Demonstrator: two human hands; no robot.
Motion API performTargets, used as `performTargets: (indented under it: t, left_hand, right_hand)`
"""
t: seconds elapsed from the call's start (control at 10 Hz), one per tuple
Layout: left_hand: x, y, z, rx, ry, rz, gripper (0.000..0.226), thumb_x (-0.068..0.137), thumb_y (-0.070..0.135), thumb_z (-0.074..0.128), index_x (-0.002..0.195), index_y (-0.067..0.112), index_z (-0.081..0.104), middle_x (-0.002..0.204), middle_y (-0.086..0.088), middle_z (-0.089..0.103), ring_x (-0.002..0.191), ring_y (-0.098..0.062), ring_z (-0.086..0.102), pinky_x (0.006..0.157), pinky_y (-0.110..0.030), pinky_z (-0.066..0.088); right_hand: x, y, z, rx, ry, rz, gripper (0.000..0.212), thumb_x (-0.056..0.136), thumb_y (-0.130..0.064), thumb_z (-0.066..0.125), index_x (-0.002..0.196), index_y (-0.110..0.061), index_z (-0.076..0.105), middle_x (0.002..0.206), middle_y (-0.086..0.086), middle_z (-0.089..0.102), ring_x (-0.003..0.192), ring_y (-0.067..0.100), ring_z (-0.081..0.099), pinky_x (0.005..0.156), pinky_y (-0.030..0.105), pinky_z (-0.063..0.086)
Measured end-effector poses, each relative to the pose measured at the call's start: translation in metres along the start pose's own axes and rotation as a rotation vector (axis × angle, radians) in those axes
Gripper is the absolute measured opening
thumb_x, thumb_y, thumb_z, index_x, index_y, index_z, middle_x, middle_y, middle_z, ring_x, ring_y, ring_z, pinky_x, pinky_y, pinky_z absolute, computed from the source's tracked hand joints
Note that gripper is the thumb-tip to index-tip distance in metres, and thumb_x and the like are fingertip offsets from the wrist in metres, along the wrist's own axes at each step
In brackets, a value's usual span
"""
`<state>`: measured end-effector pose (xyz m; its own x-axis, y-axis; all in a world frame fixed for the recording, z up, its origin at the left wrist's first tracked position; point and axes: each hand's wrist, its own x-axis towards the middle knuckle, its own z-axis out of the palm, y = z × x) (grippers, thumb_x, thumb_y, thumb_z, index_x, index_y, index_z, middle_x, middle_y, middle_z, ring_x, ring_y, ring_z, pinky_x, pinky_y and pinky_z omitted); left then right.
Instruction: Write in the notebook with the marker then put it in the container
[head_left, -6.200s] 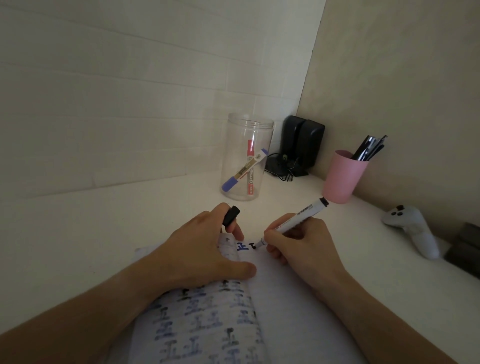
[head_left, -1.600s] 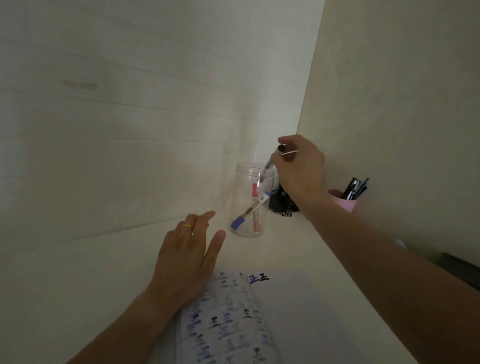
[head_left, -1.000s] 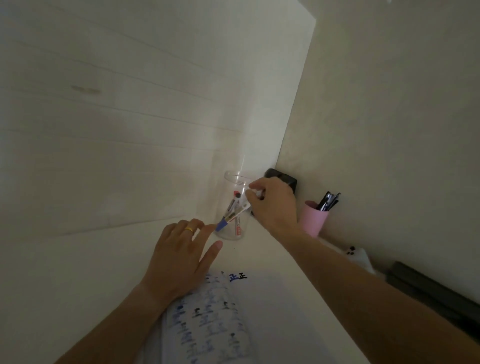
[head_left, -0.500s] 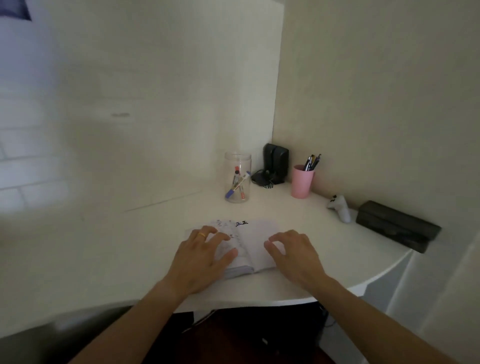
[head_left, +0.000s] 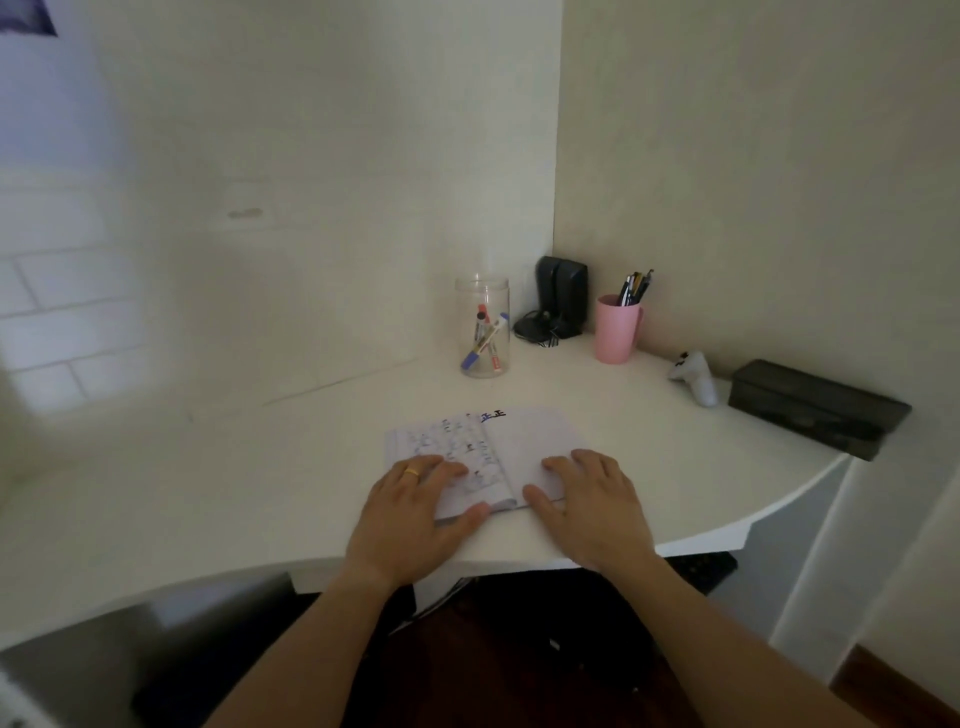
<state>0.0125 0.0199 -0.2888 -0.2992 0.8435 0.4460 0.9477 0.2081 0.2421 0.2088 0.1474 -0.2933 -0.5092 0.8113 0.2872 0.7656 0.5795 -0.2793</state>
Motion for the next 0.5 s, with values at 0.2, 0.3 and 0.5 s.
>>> performTargets:
  t: [0.2,0.3,0.5]
  left_hand:
    - [0.002,-0.002,0.000,-0.014,-0.040,-0.008,0.063,0.081,0.079,0.041,0.128,0.039,0.055,0.140,0.006,0.055,0.132,-0.017,0.045,0.110,-0.038,0.041]
    - [0.002,-0.002,-0.002,-0.018,-0.065,-0.005,0.062,0.082,0.078,0.043,0.129,0.039,0.054,0.140,0.006,0.054,0.133,-0.016,0.044,0.110,-0.038,0.040]
    - [0.003,0.001,-0.005,-0.019,-0.072,-0.014,0.065,0.080,0.080,0.041,0.130,0.040,0.052,0.142,0.007,0.051,0.134,-0.016,0.041,0.111,-0.038,0.038]
  right_hand:
    - [-0.001,-0.011,-0.019,0.256,0.107,0.076,0.064,0.085,-0.070,0.040,0.129,-0.030,0.064,0.139,0.004,0.061,0.134,0.027,0.047,0.113,0.040,0.036]
    - [-0.005,-0.030,-0.068,0.794,0.339,0.103,0.026,0.092,-0.046,0.063,0.108,-0.028,0.074,0.114,0.000,0.073,0.111,0.020,0.065,0.101,0.034,0.047]
    - [-0.052,-0.053,-0.243,1.593,0.543,-0.149,0.018,0.092,-0.012,0.063,0.086,-0.018,0.078,0.090,0.008,0.077,0.082,0.025,0.067,0.079,0.033,0.054]
